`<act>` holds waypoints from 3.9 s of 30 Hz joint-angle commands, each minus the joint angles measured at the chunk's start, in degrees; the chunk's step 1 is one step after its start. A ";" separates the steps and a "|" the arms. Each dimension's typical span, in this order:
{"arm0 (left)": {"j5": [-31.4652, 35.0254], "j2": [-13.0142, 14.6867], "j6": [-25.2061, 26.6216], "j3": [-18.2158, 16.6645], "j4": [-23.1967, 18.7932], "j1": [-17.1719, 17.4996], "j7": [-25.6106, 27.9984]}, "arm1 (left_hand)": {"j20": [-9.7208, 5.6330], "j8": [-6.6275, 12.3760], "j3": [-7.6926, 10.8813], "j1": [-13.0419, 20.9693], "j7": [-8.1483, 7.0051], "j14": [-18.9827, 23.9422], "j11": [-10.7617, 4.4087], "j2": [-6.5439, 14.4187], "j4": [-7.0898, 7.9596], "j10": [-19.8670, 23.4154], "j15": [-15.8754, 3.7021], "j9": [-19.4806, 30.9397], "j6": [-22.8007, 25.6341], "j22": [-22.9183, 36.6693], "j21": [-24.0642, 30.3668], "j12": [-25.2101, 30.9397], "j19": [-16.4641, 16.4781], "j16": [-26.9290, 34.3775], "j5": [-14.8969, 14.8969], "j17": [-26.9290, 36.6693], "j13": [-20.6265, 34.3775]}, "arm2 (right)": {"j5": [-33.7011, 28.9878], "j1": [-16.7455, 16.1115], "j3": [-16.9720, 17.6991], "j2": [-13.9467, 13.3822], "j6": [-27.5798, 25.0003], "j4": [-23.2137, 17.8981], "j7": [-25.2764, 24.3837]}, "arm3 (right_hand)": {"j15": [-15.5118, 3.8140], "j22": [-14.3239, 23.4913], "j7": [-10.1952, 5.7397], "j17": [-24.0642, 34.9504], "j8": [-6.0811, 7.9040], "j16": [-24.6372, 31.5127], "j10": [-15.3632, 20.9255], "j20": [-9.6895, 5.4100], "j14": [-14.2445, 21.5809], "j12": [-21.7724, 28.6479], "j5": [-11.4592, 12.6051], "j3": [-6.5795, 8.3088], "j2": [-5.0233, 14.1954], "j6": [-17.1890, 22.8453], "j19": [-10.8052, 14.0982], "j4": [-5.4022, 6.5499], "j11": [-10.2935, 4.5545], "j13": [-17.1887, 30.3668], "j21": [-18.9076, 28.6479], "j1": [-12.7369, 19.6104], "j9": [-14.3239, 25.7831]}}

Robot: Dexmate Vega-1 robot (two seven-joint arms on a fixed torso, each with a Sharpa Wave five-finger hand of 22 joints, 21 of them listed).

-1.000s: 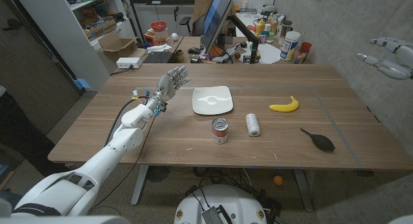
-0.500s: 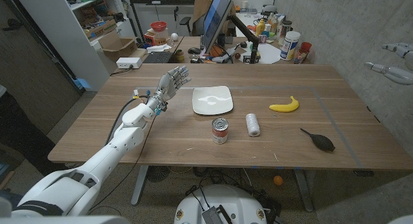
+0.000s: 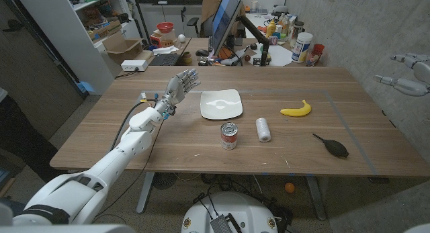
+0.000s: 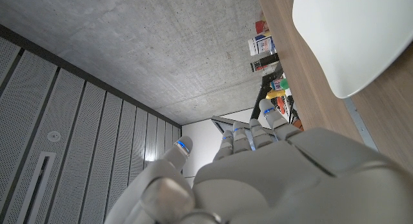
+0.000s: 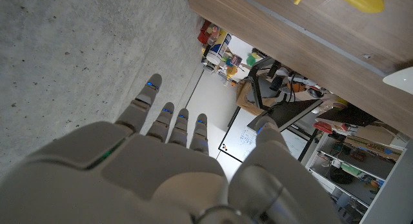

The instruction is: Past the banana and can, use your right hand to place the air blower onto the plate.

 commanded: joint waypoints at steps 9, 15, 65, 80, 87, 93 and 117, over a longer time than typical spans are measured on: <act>0.24 -0.63 0.18 0.39 2.04 -1.28 -1.09 | 0.40 0.14 -0.12 -0.20 0.30 0.36 0.06 5.52 -0.01 0.58 0.08 0.09 0.57 0.25 -0.26 0.12 0.34 0.21 0.18 0.29 0.06 | -1.76 -1.49 -4.47 -0.37 -0.41 3.39 0.70 | -0.25 0.20 3.35 0.02 0.56 0.06 -0.19 -0.68 0.35 0.23 0.61 -0.62 -1.30 0.43 0.21 -0.57 0.34 0.14 -0.27 0.02 0.21; 0.19 -0.79 0.02 0.29 2.95 -1.64 -1.40 | 0.42 0.12 -0.14 -0.22 0.29 0.35 0.10 5.56 0.00 0.57 0.15 0.09 0.53 0.25 -0.29 0.10 0.35 0.20 0.19 0.29 0.06 | -1.90 -1.83 -5.96 -1.62 -1.65 4.33 1.14 | -0.27 0.21 3.65 0.01 0.89 0.07 0.25 -0.99 0.56 0.44 0.87 -0.88 -1.52 1.00 0.36 -0.82 1.92 0.19 -0.32 0.28 0.28; 0.97 -4.37 -1.83 0.37 15.02 -7.72 -6.35 | 0.43 0.08 -0.30 -0.26 0.26 0.35 0.23 5.74 0.01 0.60 0.04 0.10 0.48 0.26 -0.52 0.04 0.46 0.16 0.25 0.29 0.07 | -2.03 -8.10 -16.79 -11.04 -11.76 11.02 -1.63 | -0.01 0.18 4.98 0.00 0.52 0.00 -0.04 -2.11 0.99 0.39 1.57 -1.18 -1.46 -1.61 2.46 -1.66 2.71 0.39 -0.03 2.12 0.59; 1.04 -4.59 -1.81 0.52 14.97 -7.84 -6.74 | 0.44 0.08 -0.35 -0.26 0.30 0.39 0.18 5.77 0.01 0.55 0.08 0.10 0.49 0.27 -0.59 0.00 0.48 0.17 0.27 0.29 0.07 | -1.55 -10.01 -19.15 -13.90 -13.90 11.63 -2.25 | -0.08 0.17 5.03 0.01 0.52 -0.04 -0.33 -2.25 0.91 0.33 1.67 -1.34 -1.63 -2.02 2.59 -1.80 2.84 0.43 -0.11 2.47 0.62; 1.01 -4.41 -1.83 0.44 14.75 -7.67 -6.73 | 0.44 0.10 -0.36 -0.26 0.31 0.36 0.18 5.77 0.01 0.58 0.08 0.10 0.55 0.27 -0.61 0.01 0.49 0.15 0.28 0.29 0.07 | -2.10 -9.65 -21.10 -15.09 -16.02 12.04 -2.77 | -0.01 0.17 5.03 0.01 0.52 -0.08 -0.59 -1.44 0.80 0.27 1.72 -1.49 -1.81 -2.26 2.82 -1.87 2.60 0.44 -0.08 2.64 0.64; 0.92 -3.60 -1.54 0.18 13.18 -6.83 -6.15 | 0.42 0.09 -0.39 -0.27 0.33 0.35 0.10 5.76 0.01 0.56 0.11 0.10 0.53 0.27 -0.63 0.00 0.50 0.15 0.28 0.29 0.07 | -0.78 -9.01 -22.66 -16.54 -16.86 13.08 -3.03 | -0.02 0.16 4.91 0.03 0.56 -0.12 -0.78 0.48 0.63 0.28 1.75 -1.81 -2.14 -2.56 3.85 -1.88 2.48 0.47 0.17 2.75 0.67; 0.55 -3.48 -1.61 0.02 14.42 -6.90 -6.64 | 0.43 0.08 -0.50 -0.30 0.28 0.35 0.28 5.71 0.02 0.60 0.12 0.10 0.51 0.28 -0.73 0.00 0.53 0.14 0.29 0.30 0.07 | -0.24 -6.80 -30.95 -24.96 -25.57 14.94 -2.99 | 0.18 0.19 4.20 0.06 0.61 0.20 -1.26 4.95 1.34 0.34 1.82 -2.79 -2.82 -3.73 7.90 -1.72 1.89 0.55 1.01 2.95 0.76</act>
